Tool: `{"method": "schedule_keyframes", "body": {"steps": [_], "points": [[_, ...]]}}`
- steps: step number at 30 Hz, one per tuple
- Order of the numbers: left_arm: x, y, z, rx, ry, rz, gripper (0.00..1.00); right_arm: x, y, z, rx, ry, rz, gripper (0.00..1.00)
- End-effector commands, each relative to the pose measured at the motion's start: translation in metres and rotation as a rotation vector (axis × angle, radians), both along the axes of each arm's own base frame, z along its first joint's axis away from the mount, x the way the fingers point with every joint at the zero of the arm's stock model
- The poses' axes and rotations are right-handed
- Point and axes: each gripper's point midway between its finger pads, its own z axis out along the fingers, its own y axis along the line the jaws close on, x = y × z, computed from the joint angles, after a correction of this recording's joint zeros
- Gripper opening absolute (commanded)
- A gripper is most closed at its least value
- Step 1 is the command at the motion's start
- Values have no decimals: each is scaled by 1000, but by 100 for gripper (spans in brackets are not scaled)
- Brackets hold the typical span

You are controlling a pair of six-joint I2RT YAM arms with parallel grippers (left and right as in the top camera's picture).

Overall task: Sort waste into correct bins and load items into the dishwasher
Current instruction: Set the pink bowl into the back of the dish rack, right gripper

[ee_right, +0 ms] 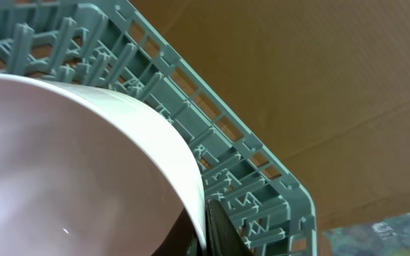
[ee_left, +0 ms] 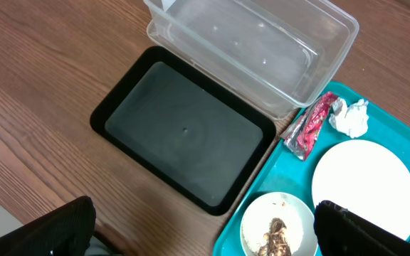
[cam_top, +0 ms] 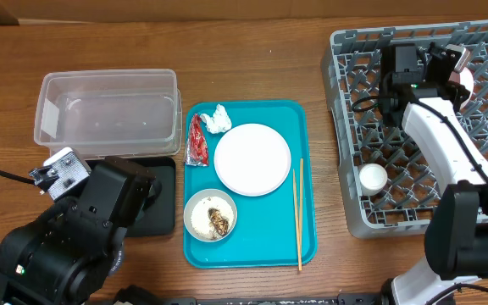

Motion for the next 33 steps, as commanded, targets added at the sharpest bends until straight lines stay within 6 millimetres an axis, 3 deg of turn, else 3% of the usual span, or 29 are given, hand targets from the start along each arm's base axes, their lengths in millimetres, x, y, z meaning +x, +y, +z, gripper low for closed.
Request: {"method": "schedule_keyframes", "body": {"steps": [1,14,23,33], "points": [[1,0,2,-20,-17,28,100,-6,-12,8,-64,-3,-53,4],[1,0,2,-20,-17,28,100,-8,-12,-11,-56,70,-48,4],[1,0,2,-20,-17,28,100,-1,18,-17,-50,109,31,4],[1,0,2,-20,-17,28,100,-7,7,-16,-65,131,2,4]]}}
